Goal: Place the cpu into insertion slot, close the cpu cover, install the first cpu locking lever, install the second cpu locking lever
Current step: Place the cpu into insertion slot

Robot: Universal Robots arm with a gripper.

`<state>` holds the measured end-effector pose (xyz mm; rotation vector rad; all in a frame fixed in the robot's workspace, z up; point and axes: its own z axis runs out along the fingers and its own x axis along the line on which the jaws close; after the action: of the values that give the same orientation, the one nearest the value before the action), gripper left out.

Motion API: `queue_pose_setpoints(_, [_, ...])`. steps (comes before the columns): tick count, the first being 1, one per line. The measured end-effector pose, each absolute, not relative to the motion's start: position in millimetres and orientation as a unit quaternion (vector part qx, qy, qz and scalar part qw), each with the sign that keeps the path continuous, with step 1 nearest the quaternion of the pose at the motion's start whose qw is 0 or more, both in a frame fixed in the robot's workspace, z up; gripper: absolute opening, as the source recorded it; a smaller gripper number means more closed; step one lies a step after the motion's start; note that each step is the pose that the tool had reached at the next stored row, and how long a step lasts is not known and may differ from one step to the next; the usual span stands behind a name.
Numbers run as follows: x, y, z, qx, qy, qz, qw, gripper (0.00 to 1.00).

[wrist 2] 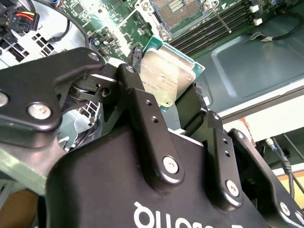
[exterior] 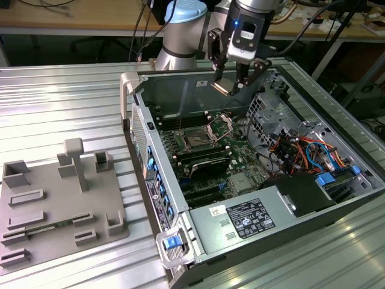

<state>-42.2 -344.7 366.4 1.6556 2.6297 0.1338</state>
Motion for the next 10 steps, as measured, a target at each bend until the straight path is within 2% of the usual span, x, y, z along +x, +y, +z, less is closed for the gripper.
queue_pose_setpoints(10, [-42.9, -344.6, 366.3, 0.552, 0.832, 0.043, 0.017, 0.55])
